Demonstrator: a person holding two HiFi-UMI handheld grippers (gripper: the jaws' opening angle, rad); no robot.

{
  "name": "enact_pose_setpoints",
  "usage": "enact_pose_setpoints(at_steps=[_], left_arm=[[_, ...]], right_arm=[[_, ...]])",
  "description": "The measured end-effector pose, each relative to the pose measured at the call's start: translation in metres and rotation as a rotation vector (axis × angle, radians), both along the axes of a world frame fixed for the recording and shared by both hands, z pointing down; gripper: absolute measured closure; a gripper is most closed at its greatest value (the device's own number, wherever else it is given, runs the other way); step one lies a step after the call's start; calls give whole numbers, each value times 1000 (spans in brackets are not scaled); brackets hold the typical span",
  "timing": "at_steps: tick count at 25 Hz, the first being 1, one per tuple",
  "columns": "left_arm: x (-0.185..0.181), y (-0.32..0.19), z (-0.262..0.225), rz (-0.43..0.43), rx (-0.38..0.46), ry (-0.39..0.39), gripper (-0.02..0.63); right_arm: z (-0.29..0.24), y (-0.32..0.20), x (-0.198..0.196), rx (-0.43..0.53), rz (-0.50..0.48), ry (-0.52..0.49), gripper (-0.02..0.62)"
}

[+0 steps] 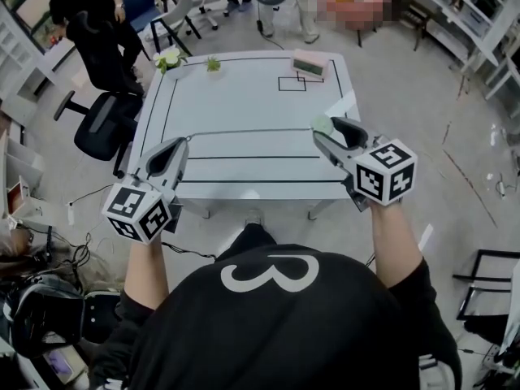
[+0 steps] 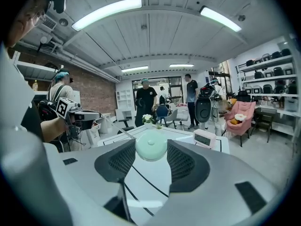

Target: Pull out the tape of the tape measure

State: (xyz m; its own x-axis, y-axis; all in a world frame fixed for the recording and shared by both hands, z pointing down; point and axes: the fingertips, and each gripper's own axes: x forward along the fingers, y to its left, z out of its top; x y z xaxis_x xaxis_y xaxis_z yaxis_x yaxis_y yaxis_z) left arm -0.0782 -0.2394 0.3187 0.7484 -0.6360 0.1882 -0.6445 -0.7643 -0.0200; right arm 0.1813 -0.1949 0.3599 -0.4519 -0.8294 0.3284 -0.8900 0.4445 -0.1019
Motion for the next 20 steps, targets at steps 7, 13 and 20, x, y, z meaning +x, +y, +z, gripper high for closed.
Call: enact_pose_setpoints(at_steps=[7, 13, 20], left_arm=[[10, -47, 17, 43, -45, -2, 604], [18, -81, 45, 85, -119, 0, 604], [33, -102, 85, 129, -206, -25, 604]], right_arm=[[17, -44, -9, -32, 5, -6, 376], [41, -79, -18, -91, 1, 10, 376], [77, -105, -29, -172, -13, 36, 374]])
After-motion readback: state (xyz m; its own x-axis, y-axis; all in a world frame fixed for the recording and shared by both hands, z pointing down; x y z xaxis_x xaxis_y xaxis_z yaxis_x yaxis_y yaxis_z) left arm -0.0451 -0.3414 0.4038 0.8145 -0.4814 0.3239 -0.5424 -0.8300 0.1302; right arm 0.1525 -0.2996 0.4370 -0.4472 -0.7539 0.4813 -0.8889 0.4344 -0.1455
